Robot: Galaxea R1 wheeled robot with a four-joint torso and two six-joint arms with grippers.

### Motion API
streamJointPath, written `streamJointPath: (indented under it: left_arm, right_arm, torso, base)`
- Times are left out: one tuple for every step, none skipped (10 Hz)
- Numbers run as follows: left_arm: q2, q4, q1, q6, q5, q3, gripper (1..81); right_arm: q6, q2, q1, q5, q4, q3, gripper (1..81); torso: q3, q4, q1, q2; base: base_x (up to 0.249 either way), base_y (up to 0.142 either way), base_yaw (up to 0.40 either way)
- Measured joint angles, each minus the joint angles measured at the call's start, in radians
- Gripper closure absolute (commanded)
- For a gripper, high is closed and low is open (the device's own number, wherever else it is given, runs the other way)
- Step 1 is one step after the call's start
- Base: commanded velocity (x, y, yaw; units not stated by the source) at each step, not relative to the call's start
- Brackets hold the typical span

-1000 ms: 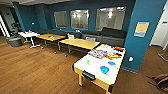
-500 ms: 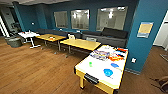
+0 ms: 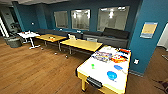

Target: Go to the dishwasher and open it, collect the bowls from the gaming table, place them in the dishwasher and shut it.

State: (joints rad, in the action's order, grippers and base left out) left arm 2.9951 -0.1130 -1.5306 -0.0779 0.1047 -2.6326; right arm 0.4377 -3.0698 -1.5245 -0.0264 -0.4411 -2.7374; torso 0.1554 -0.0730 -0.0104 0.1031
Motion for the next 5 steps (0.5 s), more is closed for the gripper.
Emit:
streamJointPath:
  left_arm:
    - [0.000, 0.000, 0.000, 0.000, 0.000, 0.000, 1.0]
    - [0.000, 0.000, 0.001, 0.000, 0.001, 0.000, 1.0]
    - [0.000, 0.000, 0.000, 0.000, 0.000, 0.000, 1.0]
    - [0.000, 0.000, 0.000, 0.000, 0.000, 0.000, 1.0]
    - [0.000, 0.000, 0.001, 0.000, 0.001, 0.000, 1.0]
  right_arm:
    - [0.000, 0.000, 0.000, 0.000, 0.000, 0.000, 1.0]
    - [0.000, 0.000, 0.000, 0.000, 0.000, 0.000, 1.0]
    - [0.000, 0.000, 0.000, 0.000, 0.000, 0.000, 1.0]
    - [0.000, 0.000, 0.000, 0.000, 0.000, 0.000, 1.0]
    - [0.000, 0.000, 0.000, 0.000, 0.000, 0.000, 1.0]
  torso:
    - [0.000, 0.000, 0.000, 0.000]
    - [0.000, 0.000, 0.000, 0.000]
    - [0.000, 0.000, 0.000, 0.000]
    - [0.000, 0.000, 0.000, 0.000]
    - [0.000, 0.000, 0.000, 0.000]
  base:
    - [0.132, 0.067, 0.000]
    - [0.133, 0.067, 0.000]
    - [0.132, 0.067, 0.000]
    - [0.133, 0.067, 0.000]
    - [0.133, 0.067, 0.000]
